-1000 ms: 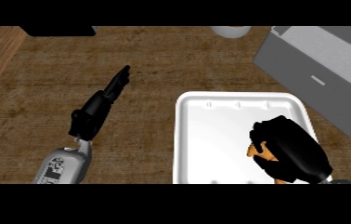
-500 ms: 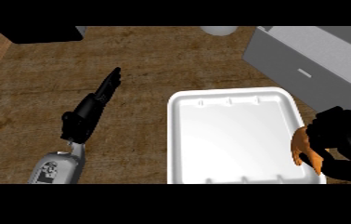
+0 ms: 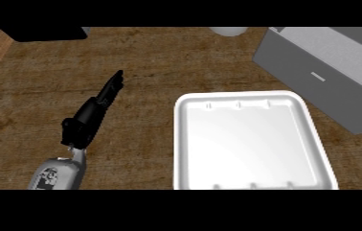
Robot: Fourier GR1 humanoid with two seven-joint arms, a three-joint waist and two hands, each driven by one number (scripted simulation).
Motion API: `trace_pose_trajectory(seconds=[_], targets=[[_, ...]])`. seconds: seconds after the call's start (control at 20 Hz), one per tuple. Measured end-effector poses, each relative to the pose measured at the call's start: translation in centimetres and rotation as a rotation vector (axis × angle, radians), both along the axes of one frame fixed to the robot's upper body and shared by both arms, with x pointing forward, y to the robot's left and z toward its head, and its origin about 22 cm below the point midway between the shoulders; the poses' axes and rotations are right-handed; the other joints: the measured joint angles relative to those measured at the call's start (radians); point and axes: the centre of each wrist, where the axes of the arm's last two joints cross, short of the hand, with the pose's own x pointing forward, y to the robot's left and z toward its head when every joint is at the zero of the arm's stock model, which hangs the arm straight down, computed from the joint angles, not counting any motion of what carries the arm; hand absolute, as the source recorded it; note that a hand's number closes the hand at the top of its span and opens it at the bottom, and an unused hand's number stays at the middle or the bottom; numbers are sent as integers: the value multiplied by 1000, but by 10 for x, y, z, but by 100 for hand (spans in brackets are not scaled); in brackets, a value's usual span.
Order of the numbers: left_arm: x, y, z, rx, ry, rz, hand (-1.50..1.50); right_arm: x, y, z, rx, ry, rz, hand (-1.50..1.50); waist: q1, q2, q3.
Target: Pick the croissant from the tray and place it in the cardboard box
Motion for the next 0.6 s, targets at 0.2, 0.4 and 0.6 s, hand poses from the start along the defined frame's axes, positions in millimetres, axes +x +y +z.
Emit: trace_pose_trajectory(seconds=[0.2, 0.4, 0.6], targets=[[4, -11, 8, 1, -11, -34, 0, -11, -52, 33, 50, -25, -144, 150, 34, 5, -1], [6, -18, 12, -3, -18, -67, 0, -19, -79, 56, 72, -32, -237, 150, 65, 9, -2], [9, -26, 9, -3, -15, -89, 0, -16, -87, 65, 83, -17, -268, 150, 85, 13, -2]])
